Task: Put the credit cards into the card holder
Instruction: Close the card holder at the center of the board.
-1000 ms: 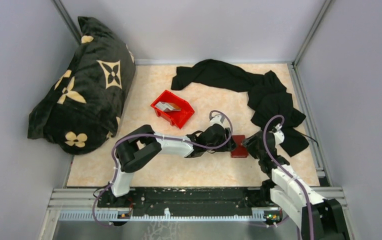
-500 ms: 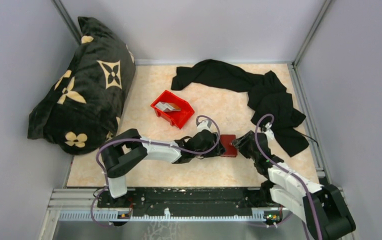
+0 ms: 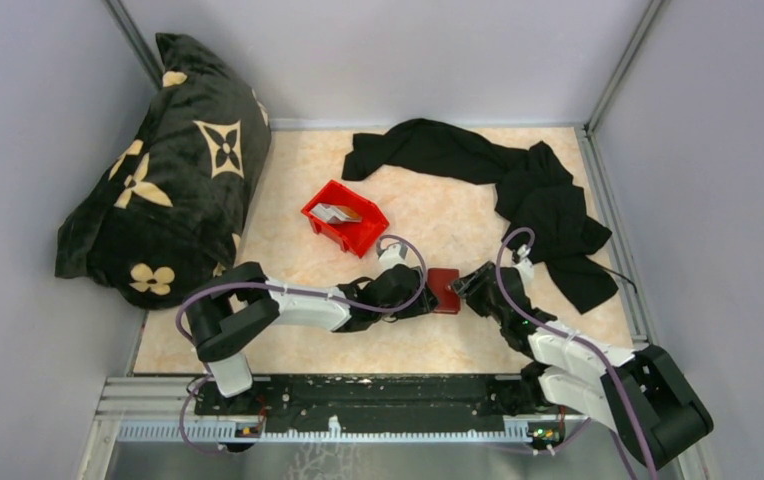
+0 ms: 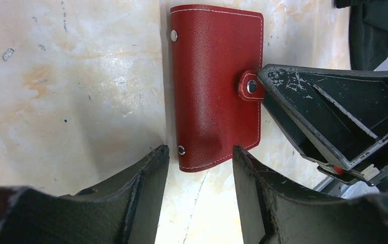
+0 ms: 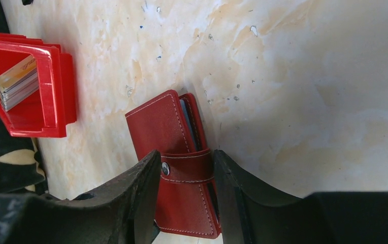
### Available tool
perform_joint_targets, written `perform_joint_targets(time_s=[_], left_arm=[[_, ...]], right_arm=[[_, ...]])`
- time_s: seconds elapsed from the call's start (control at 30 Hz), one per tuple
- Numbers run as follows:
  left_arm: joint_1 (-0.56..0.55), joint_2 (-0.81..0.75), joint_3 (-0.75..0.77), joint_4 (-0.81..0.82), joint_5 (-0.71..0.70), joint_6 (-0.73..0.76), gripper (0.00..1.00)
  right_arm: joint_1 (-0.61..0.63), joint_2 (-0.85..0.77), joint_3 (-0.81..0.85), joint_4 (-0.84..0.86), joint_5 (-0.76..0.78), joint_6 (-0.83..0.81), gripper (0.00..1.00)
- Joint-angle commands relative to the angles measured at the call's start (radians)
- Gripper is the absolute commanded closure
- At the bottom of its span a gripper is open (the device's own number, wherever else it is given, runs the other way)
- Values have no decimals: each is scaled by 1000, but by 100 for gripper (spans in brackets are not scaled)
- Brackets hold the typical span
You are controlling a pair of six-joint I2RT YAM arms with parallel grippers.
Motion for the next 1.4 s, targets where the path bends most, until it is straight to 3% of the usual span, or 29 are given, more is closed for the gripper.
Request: perform_joint_targets(time_s=[0.0,0.53,1.37], left_arm=[[21,104,-61,-347,-48,41,41],[44,195,6,-359,2,83,44],[44,212,16,-361,25,96,48]], right_arm=[[11,-6,-35,-9,16,-18,56],[17,18,-41,10,-14,-105,58],[17,57,-1,-78,12,-168,59]])
